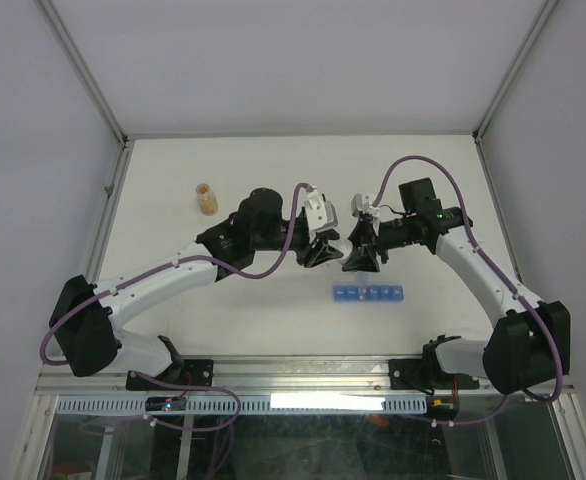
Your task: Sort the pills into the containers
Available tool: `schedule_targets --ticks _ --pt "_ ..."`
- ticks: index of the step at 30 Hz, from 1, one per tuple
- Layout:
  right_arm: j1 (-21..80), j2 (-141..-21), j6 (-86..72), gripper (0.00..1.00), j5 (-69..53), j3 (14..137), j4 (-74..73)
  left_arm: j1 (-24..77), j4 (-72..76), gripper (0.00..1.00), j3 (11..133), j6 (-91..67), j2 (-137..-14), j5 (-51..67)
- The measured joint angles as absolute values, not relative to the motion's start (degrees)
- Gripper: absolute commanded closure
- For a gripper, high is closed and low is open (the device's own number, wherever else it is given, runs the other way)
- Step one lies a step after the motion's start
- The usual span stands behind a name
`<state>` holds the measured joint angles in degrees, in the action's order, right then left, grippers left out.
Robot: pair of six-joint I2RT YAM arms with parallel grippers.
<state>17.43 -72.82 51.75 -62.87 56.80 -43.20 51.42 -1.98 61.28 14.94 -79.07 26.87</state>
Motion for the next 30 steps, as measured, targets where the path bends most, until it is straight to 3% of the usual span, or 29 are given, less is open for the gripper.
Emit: schedule_targets --ticks 2,4,5,15,21,30 --pt "17.4 -72.8 51.7 1.00 -63.0 56.8 -42.9 51.3 -1.8 0.14 61.2 14.7 -79.0 27.6" --pt "17.4 -72.8 51.7 1.00 -63.4 56.8 -42.2 51.3 -0.7 0.02 60.3 13.1 -78.2 27.1" --pt "17.4 -72.8 51.7 1.00 -63.5 56.8 -42.1 51.3 -0.2 0.01 59.5 12.5 -77.5 26.9" --pt "17.4 -72.8 51.7 1.00 -63.7 56.8 -41.6 46.6 8.5 0.02 50.5 -9.5 -67.5 20.9" --pt "17.4 -72.8 51.7 1.00 -63.9 56.8 -41.6 45.9 9.5 0.16 50.6 -20.3 -71.1 20.7" --pt "17.4 -72.8 51.7 1.00 -63.9 56.8 -41.6 49.3 6.5 0.31 53.7 -23.2 -76.6 18.0"
